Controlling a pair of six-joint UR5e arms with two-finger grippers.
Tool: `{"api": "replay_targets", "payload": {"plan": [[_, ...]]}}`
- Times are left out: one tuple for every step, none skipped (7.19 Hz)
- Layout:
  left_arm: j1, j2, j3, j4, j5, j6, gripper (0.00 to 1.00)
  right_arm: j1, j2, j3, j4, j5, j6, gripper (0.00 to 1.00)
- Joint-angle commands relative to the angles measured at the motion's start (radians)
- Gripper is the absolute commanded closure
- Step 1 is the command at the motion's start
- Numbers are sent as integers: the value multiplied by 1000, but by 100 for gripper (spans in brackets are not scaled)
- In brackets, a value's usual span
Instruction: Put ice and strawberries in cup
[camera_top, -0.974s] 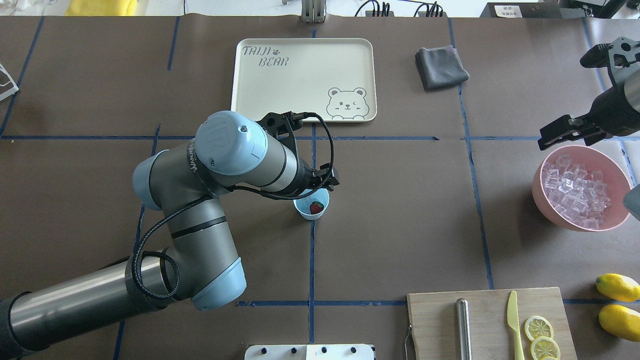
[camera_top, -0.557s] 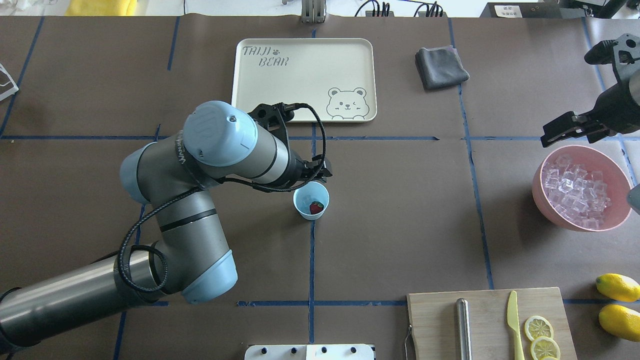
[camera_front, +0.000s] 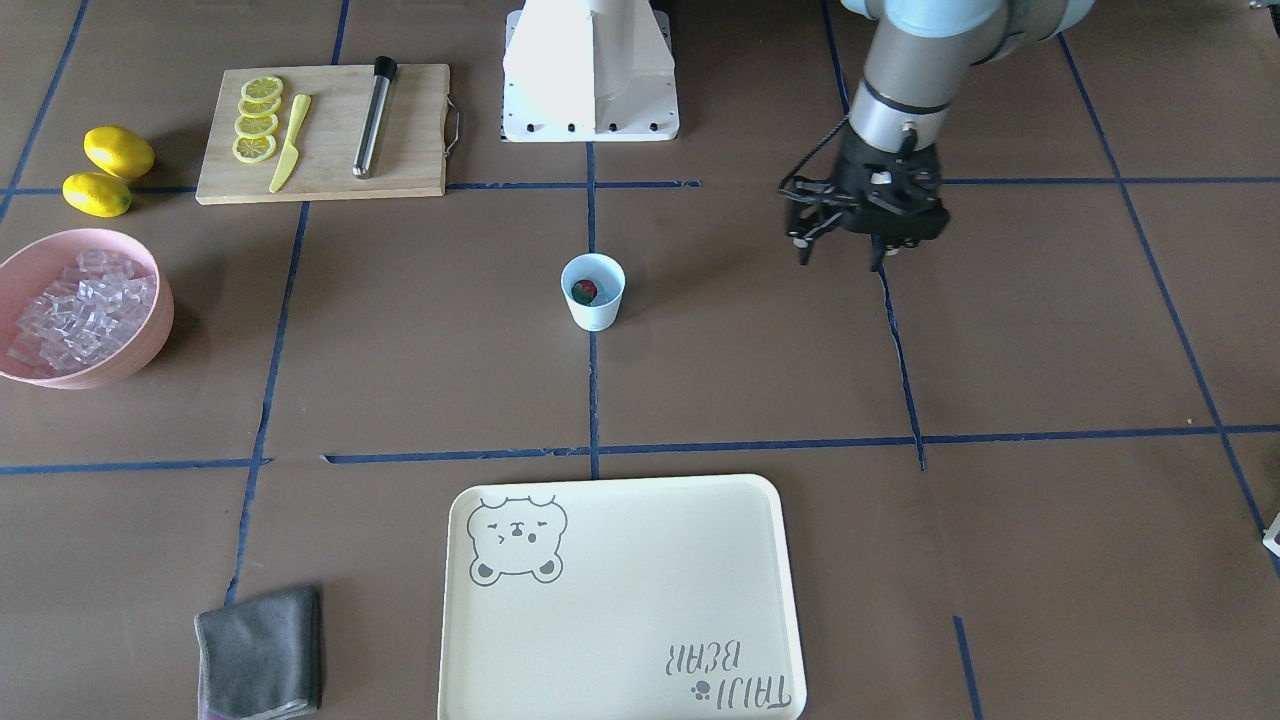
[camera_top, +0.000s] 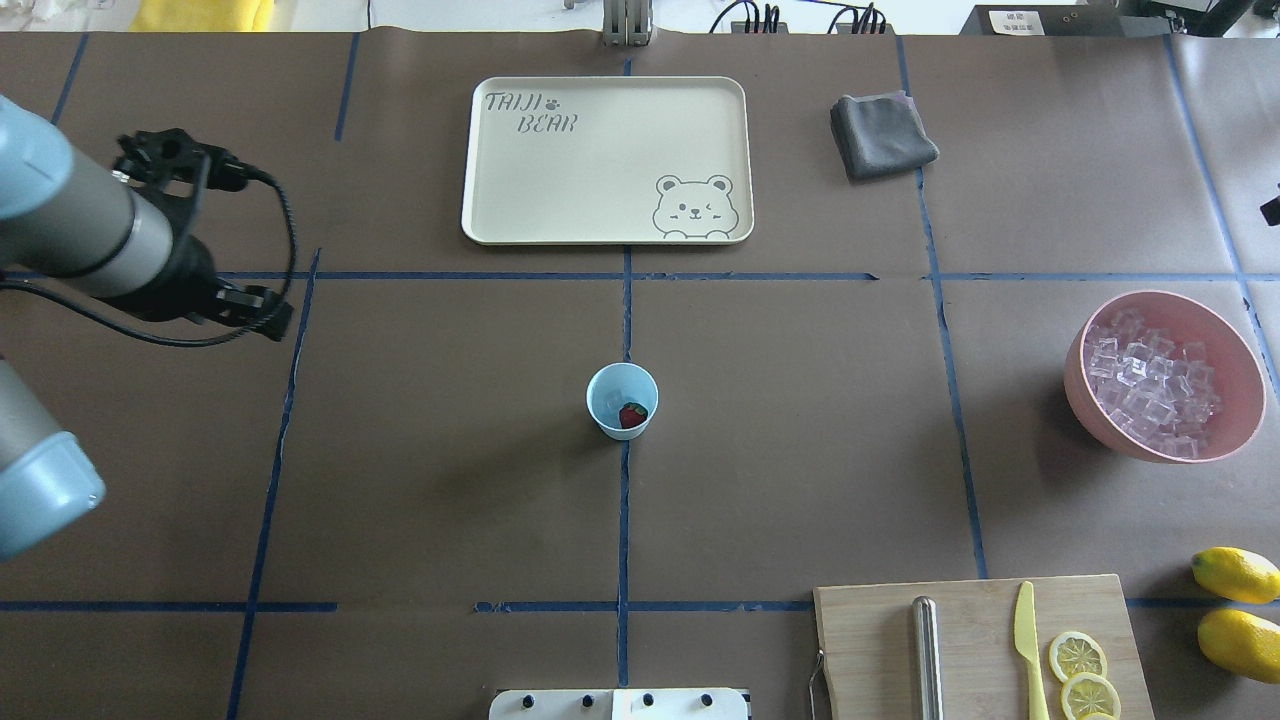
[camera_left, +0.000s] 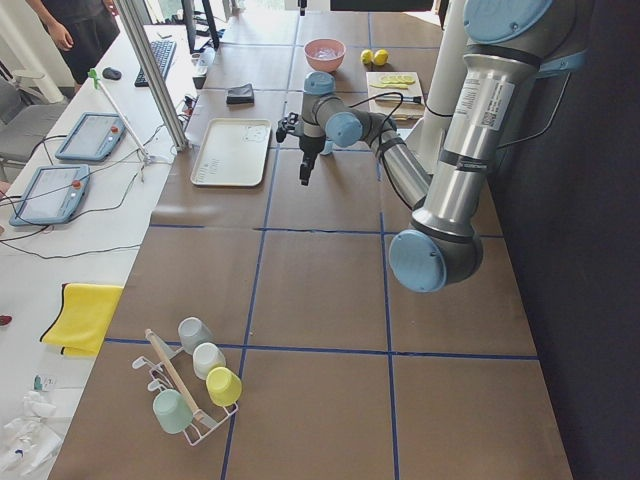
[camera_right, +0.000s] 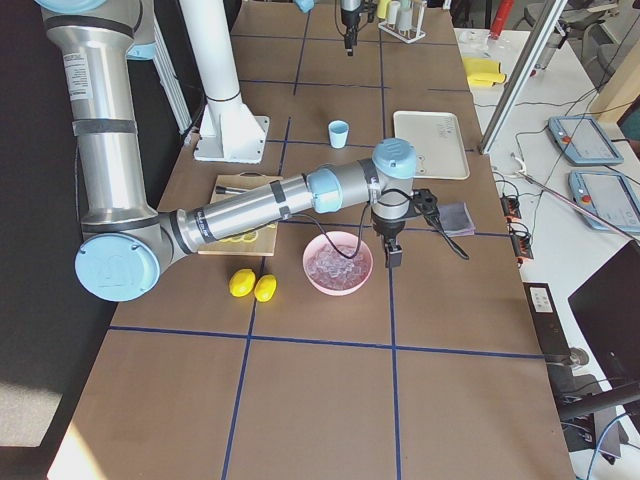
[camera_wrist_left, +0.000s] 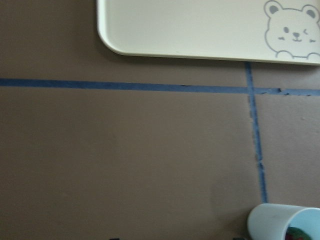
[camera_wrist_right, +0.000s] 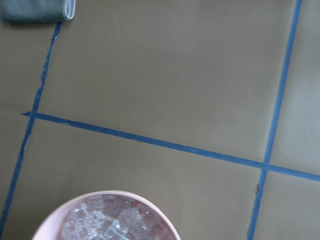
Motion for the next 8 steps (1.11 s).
{"api": "replay_targets", "payload": {"plan": [[-302,207,20,22,-190,491,19,108,3,-133,0,5,-216,0],[-431,253,90,44,-226,659,20,132,3,-182,0,3,-278,0],[-566,256,196,89,-235,866,20,141,5,-211,0,3,-293,0],[-639,244,318,99,-260,968,20,159,-1,-248,2,28,-304,0],[-711,227,434,179,-360,969,23,162,-5,-262,0,61,-309,0],[-739,141,456,338,-419,971,22,162,0,-264,2,62,-309,0],[-739,181,376,372,-410,957,0,161,3,-262,2,60,-309,0],[-739,203,367,319,-407,960,0,161,3,-264,3,58,-309,0]]}}
